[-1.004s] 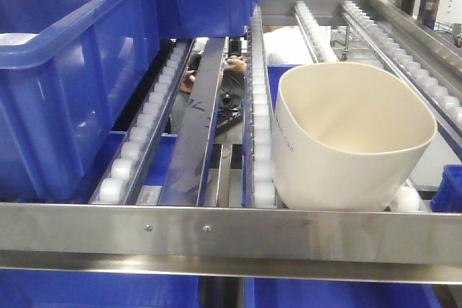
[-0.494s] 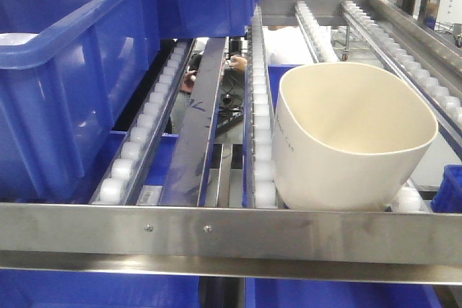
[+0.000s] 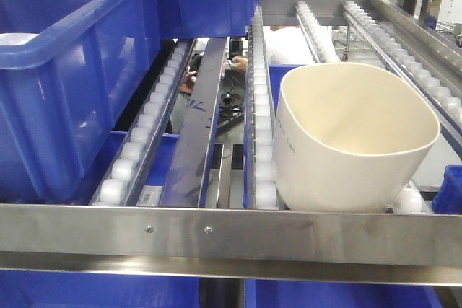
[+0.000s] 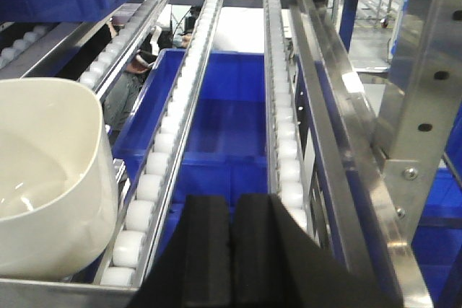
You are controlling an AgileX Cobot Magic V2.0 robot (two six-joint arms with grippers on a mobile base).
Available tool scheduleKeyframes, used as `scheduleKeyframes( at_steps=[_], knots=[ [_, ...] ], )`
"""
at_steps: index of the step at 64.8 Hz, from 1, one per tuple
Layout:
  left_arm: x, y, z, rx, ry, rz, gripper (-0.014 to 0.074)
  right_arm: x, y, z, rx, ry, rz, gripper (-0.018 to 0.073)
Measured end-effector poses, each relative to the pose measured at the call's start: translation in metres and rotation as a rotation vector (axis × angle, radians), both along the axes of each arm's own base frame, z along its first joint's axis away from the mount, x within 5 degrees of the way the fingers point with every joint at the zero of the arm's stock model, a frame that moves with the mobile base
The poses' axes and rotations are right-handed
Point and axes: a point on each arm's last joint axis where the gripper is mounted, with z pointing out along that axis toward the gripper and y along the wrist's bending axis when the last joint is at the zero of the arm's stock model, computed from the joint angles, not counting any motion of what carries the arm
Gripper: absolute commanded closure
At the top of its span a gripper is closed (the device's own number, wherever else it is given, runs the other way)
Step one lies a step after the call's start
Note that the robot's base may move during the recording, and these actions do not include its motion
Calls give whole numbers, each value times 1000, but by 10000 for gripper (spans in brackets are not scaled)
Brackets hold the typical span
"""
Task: Move white bin to right shelf second layer
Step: 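Withdraw the right gripper upward from the bin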
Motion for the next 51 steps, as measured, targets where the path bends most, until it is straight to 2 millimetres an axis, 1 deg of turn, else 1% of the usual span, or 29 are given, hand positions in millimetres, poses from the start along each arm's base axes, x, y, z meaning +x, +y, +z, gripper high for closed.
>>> scheduleKeyframes(
  at_steps=[9, 51],
  knots=[
    [0, 0, 0, 0, 0, 0, 512, 0, 0, 2, 1, -27, 0, 503],
    [0, 0, 0, 0, 0, 0, 512, 0, 0, 2, 1, -27, 0, 503]
  ],
)
